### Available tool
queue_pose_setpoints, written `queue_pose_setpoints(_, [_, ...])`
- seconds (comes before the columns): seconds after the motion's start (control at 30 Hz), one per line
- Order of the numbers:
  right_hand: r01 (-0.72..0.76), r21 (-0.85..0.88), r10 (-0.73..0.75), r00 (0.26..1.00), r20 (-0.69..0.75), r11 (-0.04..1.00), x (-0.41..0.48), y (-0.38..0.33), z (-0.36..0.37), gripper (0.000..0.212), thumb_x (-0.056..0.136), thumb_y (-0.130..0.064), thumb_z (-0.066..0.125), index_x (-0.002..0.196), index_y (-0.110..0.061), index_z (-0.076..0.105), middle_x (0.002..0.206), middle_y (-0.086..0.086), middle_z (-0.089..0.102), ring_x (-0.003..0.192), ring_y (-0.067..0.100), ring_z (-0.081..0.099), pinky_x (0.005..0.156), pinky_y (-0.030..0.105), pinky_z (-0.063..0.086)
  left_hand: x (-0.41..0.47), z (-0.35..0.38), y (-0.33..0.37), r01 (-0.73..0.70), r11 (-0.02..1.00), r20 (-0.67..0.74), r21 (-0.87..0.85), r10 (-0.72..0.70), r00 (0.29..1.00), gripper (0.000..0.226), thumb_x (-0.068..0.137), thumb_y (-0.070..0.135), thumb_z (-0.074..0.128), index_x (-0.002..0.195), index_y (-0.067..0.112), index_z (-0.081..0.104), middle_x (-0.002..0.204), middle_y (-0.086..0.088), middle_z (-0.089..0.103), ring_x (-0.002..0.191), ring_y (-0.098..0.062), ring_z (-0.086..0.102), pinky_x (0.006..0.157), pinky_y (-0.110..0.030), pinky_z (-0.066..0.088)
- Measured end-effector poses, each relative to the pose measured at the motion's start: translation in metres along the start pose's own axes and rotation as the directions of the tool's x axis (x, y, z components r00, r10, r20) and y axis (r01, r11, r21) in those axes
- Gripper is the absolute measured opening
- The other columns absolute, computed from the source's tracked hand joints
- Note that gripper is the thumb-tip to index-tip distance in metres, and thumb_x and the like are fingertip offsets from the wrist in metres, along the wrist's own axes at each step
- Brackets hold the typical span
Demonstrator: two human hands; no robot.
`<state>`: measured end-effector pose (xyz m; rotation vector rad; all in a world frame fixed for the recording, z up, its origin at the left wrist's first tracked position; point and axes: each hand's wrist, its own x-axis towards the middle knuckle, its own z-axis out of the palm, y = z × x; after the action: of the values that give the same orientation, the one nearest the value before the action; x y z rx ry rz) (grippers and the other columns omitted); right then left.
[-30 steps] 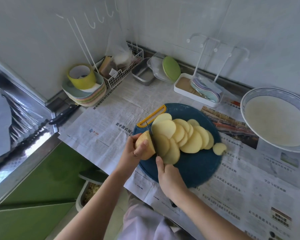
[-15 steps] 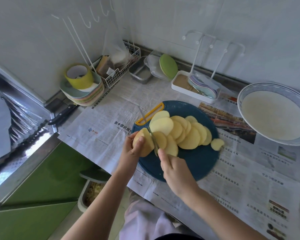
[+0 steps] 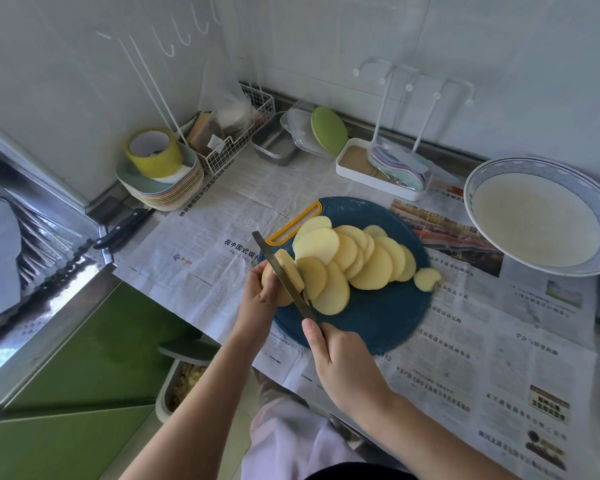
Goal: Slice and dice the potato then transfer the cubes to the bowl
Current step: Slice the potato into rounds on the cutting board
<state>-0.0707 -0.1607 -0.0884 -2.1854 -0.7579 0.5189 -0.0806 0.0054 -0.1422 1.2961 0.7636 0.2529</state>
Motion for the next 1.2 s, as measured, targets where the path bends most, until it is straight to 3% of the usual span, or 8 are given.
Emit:
queue_pose_setpoints(0.13, [-0.003,0.038,0.003,1.000,-0.002,0.999,-0.002,0.002,-0.001,0.045,0.090,-0.056,0.021,0.059,-0.027,0.036,0.045,-0.008,0.036,0.044,0.012,0.041,0.047,0.019,0.029,0.002,-0.003,-0.002,-0.016,0.999,0.023,0.032,0.015,1.000,0.067,0.083,0.061,0.055,0.126,0.012,0.043,0.121,-0.024,0.055,0.095,-0.025,0.059,0.068,-0.026,0.052])
queue_pose_setpoints(0.33, [-0.010,0.120,0.008,1.000,0.013,0.993,-0.003,0.006,0.002,0.046,0.093,-0.053,0.025,0.059,-0.025,0.037,0.043,-0.006,0.035,0.046,0.012,0.043,0.047,0.020,0.029,0.000,-0.004,0.000,-0.047,0.996,0.043,0.076,0.044,0.998,0.060,0.080,0.052,0.048,0.124,0.012,0.041,0.115,-0.015,0.054,0.091,-0.014,0.058,0.066,-0.017,0.052])
queue_pose_setpoints(0.6, [-0.027,0.105,0.024,0.999,0.027,0.994,-0.004,0.006,0.003,0.045,0.090,-0.055,0.022,0.060,-0.026,0.038,0.046,-0.006,0.037,0.048,0.011,0.044,0.046,0.019,0.029,0.001,-0.007,-0.004,-0.064,0.987,0.060,0.144,0.055,0.997,0.049,0.084,0.061,0.048,0.113,0.022,0.041,0.122,-0.018,0.052,0.101,-0.020,0.058,0.072,-0.024,0.053])
queue_pose_setpoints(0.8, [-0.078,0.070,0.074,0.996,0.046,0.995,-0.004,0.000,0.000,0.048,0.086,-0.058,0.018,0.058,-0.025,0.037,0.048,-0.003,0.040,0.046,0.013,0.043,0.047,0.022,0.033,-0.002,-0.004,-0.004,-0.080,0.983,0.054,0.164,0.072,0.996,0.065,0.066,0.078,0.053,0.108,0.031,0.041,0.125,-0.017,0.051,0.108,-0.028,0.057,0.080,-0.035,0.055])
queue_pose_setpoints(1.0, [-0.103,0.042,0.100,0.993,0.066,0.994,-0.004,-0.003,-0.002,0.049,0.087,-0.057,0.015,0.058,-0.024,0.037,0.049,-0.004,0.041,0.048,0.012,0.042,0.048,0.022,0.033,-0.003,-0.004,-0.004,-0.126,0.978,0.072,0.164,0.116,0.991,0.057,0.071,0.070,0.049,0.109,0.029,0.040,0.122,-0.011,0.050,0.110,-0.026,0.056,0.081,-0.032,0.054])
queue_pose_setpoints(1.2, [-0.151,0.069,0.144,0.985,0.095,0.986,0.002,-0.002,-0.001,0.051,0.099,-0.047,0.026,0.055,-0.022,0.034,0.047,-0.004,0.037,0.045,0.010,0.040,0.047,0.021,0.031,-0.004,-0.003,-0.005,-0.158,0.973,0.059,0.170,0.150,0.987,0.086,0.057,0.090,0.053,0.113,0.025,0.041,0.122,-0.006,0.049,0.108,-0.016,0.054,0.079,-0.025,0.051])
